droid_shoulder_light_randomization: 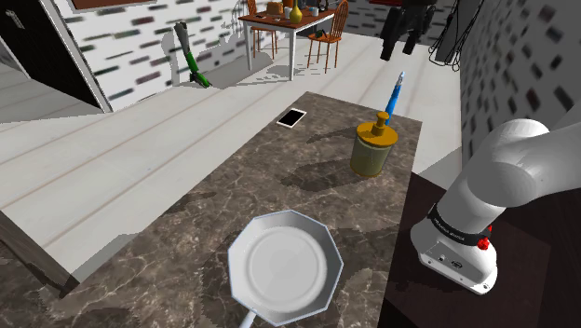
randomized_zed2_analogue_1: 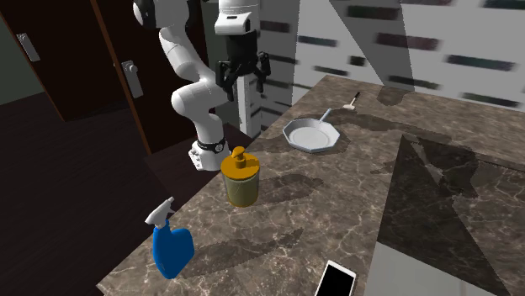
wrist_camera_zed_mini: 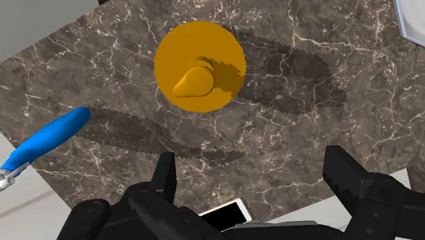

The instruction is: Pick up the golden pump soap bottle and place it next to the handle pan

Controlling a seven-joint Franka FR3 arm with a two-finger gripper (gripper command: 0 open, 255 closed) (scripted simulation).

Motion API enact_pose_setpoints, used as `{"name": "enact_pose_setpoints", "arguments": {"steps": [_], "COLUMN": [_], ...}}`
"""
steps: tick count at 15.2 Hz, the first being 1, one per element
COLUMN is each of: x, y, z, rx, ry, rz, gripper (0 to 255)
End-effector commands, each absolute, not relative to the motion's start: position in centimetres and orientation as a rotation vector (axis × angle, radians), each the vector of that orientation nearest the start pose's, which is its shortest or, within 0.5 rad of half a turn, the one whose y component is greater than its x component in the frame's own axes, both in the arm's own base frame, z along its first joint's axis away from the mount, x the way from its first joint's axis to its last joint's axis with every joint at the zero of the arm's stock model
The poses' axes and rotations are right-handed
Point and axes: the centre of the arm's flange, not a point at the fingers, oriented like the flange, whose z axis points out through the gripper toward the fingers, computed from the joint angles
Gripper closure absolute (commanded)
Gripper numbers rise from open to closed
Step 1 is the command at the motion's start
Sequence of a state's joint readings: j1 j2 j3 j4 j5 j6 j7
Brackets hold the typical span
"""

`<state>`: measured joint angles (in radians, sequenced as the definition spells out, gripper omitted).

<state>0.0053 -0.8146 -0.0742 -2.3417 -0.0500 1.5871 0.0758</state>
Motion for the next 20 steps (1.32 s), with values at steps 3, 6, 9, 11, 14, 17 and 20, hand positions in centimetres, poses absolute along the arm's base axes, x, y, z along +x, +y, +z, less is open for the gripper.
{"name": "enact_pose_setpoints", "arguments": {"steps": [3,6,9,11,14,17,20], "x": [29.9,29.6,29.5,29.4,29.3,29.4,29.5], "y": [-4.6,-6.3,-7.9,-8.9,-10.2,-9.9,-9.6], "z": [58.1,54.3,50.4,47.8,44.1,42.5,41.0], "rx": [-3.106,-3.069,-3.033,-3.008,-2.973,-2.973,-2.973], "ry": [0.171,0.137,0.103,0.082,0.051,0.051,0.051], "rz": [-0.090,-0.088,-0.086,-0.084,-0.082,-0.082,-0.082], "gripper": [0,0,0,0,0,0,0]}}
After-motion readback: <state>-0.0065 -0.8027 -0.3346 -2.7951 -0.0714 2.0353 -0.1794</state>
